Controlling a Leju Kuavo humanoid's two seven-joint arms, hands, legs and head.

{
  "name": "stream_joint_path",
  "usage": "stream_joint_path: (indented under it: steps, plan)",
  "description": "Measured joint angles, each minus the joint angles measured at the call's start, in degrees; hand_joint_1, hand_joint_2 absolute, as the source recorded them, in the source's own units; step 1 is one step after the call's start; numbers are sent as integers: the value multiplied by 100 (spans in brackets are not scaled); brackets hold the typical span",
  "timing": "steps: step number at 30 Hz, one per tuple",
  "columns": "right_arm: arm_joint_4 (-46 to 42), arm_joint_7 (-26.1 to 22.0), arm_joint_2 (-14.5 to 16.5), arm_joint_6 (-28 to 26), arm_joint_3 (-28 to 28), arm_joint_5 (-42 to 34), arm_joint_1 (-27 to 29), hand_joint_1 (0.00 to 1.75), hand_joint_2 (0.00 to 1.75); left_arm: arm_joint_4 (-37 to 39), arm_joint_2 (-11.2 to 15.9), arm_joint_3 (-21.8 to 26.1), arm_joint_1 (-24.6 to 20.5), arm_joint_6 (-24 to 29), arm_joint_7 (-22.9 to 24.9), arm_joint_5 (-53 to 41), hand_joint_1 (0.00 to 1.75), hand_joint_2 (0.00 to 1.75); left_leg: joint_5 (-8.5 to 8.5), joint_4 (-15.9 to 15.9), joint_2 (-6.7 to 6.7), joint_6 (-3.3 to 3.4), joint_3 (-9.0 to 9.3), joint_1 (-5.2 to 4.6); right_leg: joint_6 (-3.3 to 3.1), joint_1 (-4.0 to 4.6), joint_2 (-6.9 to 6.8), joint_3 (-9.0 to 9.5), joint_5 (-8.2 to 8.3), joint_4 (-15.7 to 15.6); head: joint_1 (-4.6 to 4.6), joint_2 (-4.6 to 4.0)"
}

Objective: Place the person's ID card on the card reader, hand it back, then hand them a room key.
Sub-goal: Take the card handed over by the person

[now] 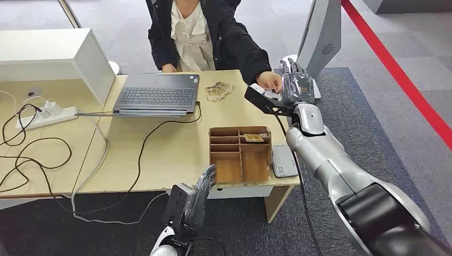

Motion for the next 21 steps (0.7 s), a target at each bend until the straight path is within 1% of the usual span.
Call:
stream_joint_path:
  steps: [8, 21]
  plan:
    - [-49, -99, -39, -178, -5, -119, 1, 175, 175, -1, 0, -1, 0, -44, 7, -8, 0, 0, 0, 0, 0, 0, -1, 0, 0, 0, 0, 0, 0, 0, 0, 0]
    - [-111, -100, -84, -174, -5, -150, 3, 175, 175, -1, 0, -3, 0, -47, 17, -21, 0, 0, 0, 0, 0, 0, -1, 0, 0, 0, 0, 0, 0, 0, 0, 0]
